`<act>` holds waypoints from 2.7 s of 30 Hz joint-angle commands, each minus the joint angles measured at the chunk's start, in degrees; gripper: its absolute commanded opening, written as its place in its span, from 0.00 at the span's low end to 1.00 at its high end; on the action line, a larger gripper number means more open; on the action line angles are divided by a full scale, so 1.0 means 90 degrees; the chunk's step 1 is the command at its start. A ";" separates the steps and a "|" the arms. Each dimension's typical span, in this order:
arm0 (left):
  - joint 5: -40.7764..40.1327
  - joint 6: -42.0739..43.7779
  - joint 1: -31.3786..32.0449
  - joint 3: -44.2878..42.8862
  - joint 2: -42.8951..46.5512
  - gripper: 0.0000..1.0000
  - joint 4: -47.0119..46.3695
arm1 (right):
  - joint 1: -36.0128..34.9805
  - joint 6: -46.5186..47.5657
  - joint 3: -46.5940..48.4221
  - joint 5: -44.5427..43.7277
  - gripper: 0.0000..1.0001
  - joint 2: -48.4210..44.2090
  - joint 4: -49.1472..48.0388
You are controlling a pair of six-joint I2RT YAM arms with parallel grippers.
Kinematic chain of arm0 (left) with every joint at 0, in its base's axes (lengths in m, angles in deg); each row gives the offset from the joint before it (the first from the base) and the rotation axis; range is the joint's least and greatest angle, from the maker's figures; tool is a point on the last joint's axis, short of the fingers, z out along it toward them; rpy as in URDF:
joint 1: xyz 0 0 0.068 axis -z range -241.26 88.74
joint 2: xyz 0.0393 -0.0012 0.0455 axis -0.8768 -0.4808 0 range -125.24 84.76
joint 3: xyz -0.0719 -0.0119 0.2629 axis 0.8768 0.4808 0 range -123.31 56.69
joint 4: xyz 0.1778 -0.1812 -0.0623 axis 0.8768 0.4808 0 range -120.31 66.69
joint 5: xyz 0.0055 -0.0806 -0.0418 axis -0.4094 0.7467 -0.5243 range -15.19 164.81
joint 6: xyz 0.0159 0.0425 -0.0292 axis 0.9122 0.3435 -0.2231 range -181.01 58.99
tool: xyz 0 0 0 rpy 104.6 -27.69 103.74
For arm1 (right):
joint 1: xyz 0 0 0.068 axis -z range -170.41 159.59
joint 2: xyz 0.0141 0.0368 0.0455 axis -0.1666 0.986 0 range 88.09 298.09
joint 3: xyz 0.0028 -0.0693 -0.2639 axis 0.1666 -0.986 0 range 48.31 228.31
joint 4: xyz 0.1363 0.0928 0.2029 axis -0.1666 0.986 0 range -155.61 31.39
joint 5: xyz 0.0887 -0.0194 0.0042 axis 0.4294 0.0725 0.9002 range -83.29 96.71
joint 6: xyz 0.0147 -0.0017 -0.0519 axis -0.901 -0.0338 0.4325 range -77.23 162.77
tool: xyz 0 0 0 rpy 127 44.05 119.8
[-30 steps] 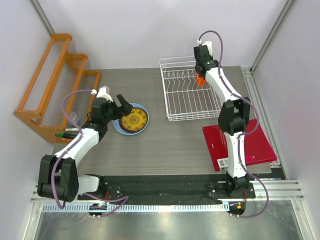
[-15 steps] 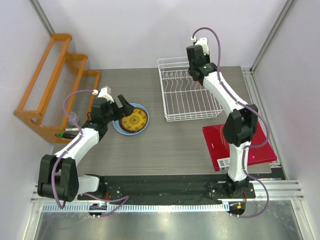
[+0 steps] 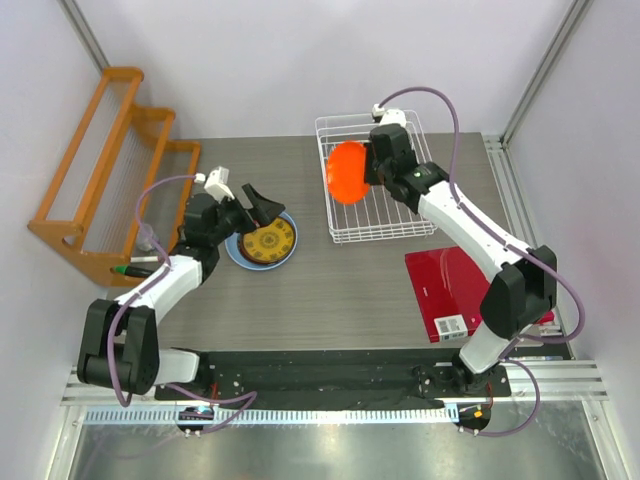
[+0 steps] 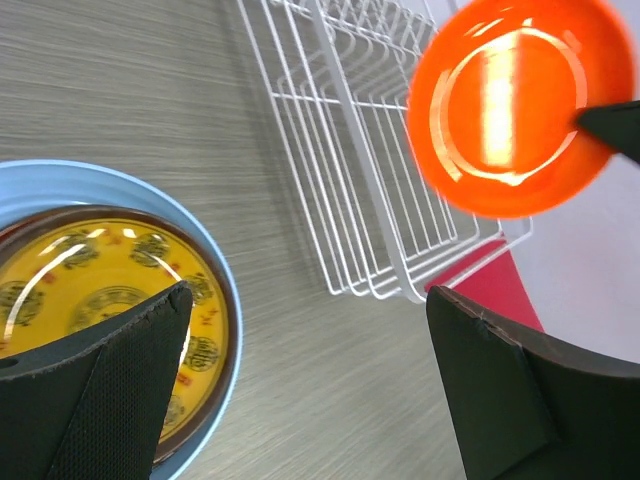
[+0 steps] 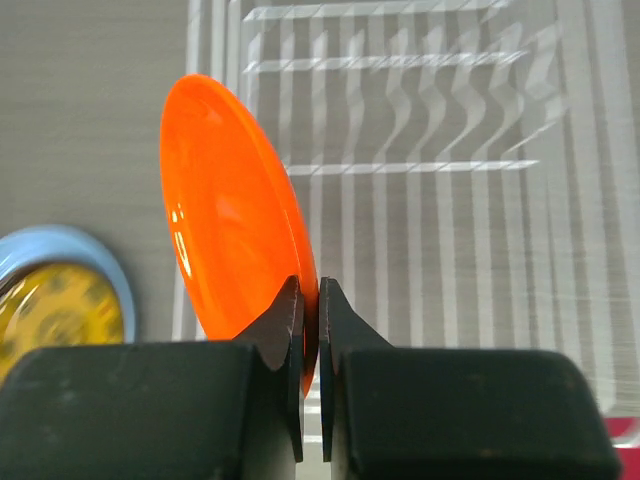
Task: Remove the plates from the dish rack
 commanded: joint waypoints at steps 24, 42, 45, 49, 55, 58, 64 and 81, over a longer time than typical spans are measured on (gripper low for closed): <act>-0.0339 -0.0779 0.0645 0.0768 -0.0583 0.46 -0.2828 | -0.0309 -0.2454 -0.1920 0.4052 0.01 -0.0660 -0.2637; -0.2371 0.0343 0.0645 0.0613 0.0628 0.00 -0.0447 | -0.0231 -0.1956 -0.1735 0.3125 0.68 -0.0699 -0.1886; -0.2926 0.0510 0.0635 0.0661 0.0794 0.00 -0.0105 | -0.0192 -0.1810 -0.1794 0.2919 0.69 -0.0865 -0.1779; -0.3181 0.0656 0.0635 0.0671 0.0726 0.00 0.0179 | -0.0163 -0.1741 -0.1852 0.2860 0.70 -0.0943 -0.1671; -0.3416 0.0783 0.0635 0.0895 0.0394 0.00 0.0122 | -0.0153 -0.1760 -0.2076 0.2792 0.70 -0.1022 -0.1671; -0.3445 0.0793 0.0625 0.0984 0.0258 0.00 0.0102 | -0.0153 -0.1721 -0.2106 0.2772 0.70 -0.0973 -0.1671; -0.3416 0.0754 0.0625 0.0994 -0.0065 0.00 0.0043 | -0.0114 -0.1702 -0.2233 0.2733 0.70 -0.0875 -0.1671; -0.3387 0.0822 0.0625 0.0955 -0.0007 0.86 0.0355 | 0.0033 -0.1653 -0.2457 0.2587 0.71 -0.1041 -0.1661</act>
